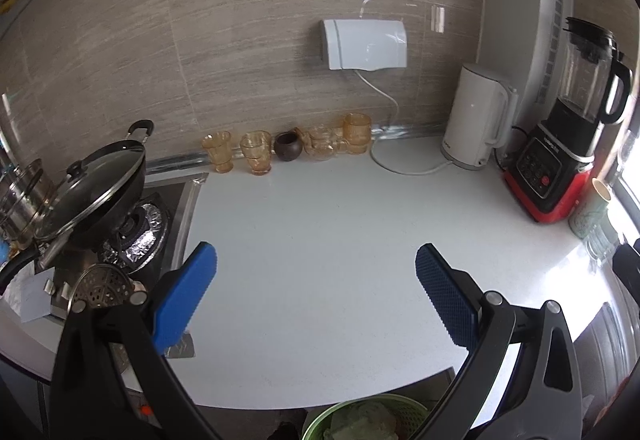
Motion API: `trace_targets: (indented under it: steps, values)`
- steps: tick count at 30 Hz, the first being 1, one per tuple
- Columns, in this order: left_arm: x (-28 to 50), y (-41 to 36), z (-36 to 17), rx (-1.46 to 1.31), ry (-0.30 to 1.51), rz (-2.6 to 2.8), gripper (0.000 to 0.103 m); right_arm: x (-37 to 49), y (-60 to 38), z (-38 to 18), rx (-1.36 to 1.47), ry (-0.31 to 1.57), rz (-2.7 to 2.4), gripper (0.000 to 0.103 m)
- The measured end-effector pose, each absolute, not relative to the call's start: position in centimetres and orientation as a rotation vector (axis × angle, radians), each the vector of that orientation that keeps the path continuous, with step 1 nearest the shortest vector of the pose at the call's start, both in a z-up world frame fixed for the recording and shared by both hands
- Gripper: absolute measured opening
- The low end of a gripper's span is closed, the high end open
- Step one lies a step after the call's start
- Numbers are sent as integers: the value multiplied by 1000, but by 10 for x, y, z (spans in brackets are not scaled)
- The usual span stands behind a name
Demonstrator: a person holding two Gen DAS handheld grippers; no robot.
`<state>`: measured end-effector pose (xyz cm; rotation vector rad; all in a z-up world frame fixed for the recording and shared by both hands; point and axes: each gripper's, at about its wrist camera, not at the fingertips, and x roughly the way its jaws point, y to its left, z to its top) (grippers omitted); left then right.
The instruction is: Collect trash
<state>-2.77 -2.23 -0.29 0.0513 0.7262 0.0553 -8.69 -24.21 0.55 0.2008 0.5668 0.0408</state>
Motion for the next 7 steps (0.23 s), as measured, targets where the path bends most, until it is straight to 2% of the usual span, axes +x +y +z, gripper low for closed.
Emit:
trace_targets:
  steps: [7]
  values:
    - [-28, -22, -5, 52, 733, 53, 95, -88, -240, 6, 202, 565, 39, 101]
